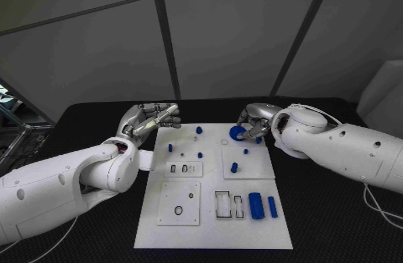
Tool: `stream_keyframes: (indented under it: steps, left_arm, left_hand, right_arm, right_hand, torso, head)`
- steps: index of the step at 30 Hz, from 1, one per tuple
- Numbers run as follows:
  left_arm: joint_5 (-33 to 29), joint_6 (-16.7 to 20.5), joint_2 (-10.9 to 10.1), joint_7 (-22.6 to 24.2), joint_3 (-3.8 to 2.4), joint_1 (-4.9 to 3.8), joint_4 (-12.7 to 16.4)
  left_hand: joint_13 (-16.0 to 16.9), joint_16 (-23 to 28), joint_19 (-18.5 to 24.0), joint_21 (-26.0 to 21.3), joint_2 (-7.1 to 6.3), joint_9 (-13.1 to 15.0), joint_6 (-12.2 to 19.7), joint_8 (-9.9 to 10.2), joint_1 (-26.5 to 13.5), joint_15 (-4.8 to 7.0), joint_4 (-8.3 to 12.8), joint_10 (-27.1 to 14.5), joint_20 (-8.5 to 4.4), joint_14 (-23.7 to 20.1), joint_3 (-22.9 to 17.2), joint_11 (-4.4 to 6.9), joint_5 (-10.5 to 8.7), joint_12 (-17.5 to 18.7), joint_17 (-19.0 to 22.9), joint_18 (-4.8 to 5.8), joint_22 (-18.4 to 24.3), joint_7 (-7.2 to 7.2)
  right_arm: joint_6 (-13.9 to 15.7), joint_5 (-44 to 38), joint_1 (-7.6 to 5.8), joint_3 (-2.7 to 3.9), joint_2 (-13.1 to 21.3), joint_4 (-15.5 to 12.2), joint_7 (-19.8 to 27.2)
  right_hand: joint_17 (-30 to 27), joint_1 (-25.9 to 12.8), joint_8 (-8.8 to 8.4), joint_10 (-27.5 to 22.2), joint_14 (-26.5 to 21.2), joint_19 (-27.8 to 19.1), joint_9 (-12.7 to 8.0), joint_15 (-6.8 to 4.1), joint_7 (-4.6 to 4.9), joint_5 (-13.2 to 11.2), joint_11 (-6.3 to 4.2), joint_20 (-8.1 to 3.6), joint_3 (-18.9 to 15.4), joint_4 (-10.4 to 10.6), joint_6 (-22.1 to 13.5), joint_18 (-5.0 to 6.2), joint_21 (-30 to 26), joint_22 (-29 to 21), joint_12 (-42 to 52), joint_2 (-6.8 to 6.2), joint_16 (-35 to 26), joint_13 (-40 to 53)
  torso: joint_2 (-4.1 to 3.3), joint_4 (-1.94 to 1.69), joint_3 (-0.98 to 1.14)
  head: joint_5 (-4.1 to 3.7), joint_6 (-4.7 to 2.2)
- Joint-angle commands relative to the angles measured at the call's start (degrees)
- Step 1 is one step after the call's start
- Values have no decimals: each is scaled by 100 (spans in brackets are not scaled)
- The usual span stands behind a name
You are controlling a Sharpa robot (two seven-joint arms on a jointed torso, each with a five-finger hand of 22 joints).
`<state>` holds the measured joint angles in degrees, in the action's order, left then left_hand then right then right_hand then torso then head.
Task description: Assemble the parts on the task board
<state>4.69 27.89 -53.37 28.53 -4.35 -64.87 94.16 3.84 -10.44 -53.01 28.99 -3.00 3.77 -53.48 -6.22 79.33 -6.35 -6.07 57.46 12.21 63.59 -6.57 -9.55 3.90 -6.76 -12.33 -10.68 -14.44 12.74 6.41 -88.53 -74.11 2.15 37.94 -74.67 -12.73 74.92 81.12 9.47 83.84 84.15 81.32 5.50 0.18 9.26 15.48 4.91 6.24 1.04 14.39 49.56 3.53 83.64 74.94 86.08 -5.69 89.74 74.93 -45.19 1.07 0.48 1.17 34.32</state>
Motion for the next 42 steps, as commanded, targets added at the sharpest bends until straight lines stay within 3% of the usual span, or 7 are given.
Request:
stream_keyframes:
  steps: [1, 12, 17, 21, 27, 35, 42]
  left_arm:
    - [33, -59, -3, 26, -5, -8, 6]
    - [33, -67, -13, 15, -5, -8, 3]
    - [33, -65, -11, 10, -5, -8, -1]
    - [33, -61, -11, 6, -5, -8, -4]
    - [33, -59, -13, 4, -5, -8, -6]
    - [33, -61, -10, 3, -5, -8, -7]
    - [33, -49, -18, -7, -5, -8, 1]
  left_hand:
    - [-1, 17, 25, 30, 41, -2, -7, 34, 5, -29, 43, 1, 12, -5, 3, -32, -21, 27, -6, 45, -7, 25]
    - [0, 22, 30, 35, 47, -1, -10, 38, 6, -29, 49, 4, 13, -5, 0, -32, -20, 30, -12, 44, -11, 25]
    - [0, 23, 32, 37, 50, -1, -11, 40, 9, -29, 52, 4, 13, -5, -2, -32, -20, 31, -14, 44, -12, 25]
    - [0, 28, 36, 41, 58, -1, -12, 44, 15, -29, 59, 4, 13, -6, -8, -32, -19, 34, -19, 43, -16, 24]
    - [0, 28, 36, 41, 58, -1, -12, 44, 15, -29, 59, 4, 13, -6, -8, -32, -19, 34, -19, 43, -16, 24]
    - [0, 28, 36, 41, 58, -1, -12, 44, 15, -29, 59, 4, 13, -6, -8, -32, -19, 34, -19, 43, -16, 24]
    - [-1, 35, 44, 50, 72, -2, -10, 54, 26, -30, 74, 0, 14, -7, -18, -34, -19, 43, -28, 42, -22, 28]
  right_arm:
    - [-105, -96, -2, 1, -21, 11, 49]
    - [-168, -242, 15, -4, -37, 52, 52]
    - [-181, -302, 20, -7, -51, 54, 55]
    - [-140, -333, 27, -9, -55, 51, 55]
    - [186, -364, 33, -10, -45, 14, 146]
    - [946, -425, 35, -8, -10, -174, 249]
    - [1156, -532, 31, -2, 70, -618, 202]
  right_hand:
    - [1508, 13, 25, 284, 585, 27, 3, -39, 0, 38, -35, -11, 7, -44, 51, -60, 23, 113, 33, 58, 26, 1027]
    - [1508, 189, 7, 284, 585, 39, -18, -47, -1, 28, -40, -23, 88, -285, 73, -66, 38, 148, 38, 143, 26, 1040]
    - [1508, 244, 6, 324, 585, 48, -28, -46, -1, -143, -39, -23, 159, -398, 106, -70, 47, 169, 81, 198, 26, 1100]
    - [1508, 348, 56, 350, 585, 61, -18, -62, -10, -264, -47, -33, 333, -521, 257, -75, 59, 198, 108, 345, 26, 1138]
    - [1508, 412, 129, 434, 585, 94, -4, -105, -61, -393, -89, -67, 608, -643, 536, -85, 85, 257, 196, 542, 26, 1254]
    - [1508, 367, 121, 490, 585, 158, -18, -108, -88, -242, -119, -80, 784, -729, 681, -108, 133, 361, 254, 564, 26, 1330]
    - [1508, 270, 102, 508, 585, 184, -28, -102, -96, -269, -128, -77, 828, -735, 739, -117, 153, 406, 274, 527, 26, 1356]
  torso:
    - [1, 1, 3]
    - [-2, 2, 7]
    - [0, 1, 8]
    - [1, -2, 8]
    - [3, 0, 8]
    - [2, -2, 9]
    - [12, -1, 1]
  head:
    - [7, 3]
    - [20, 25]
    - [20, 27]
    - [19, 35]
    - [19, 31]
    - [28, 20]
    - [50, 6]
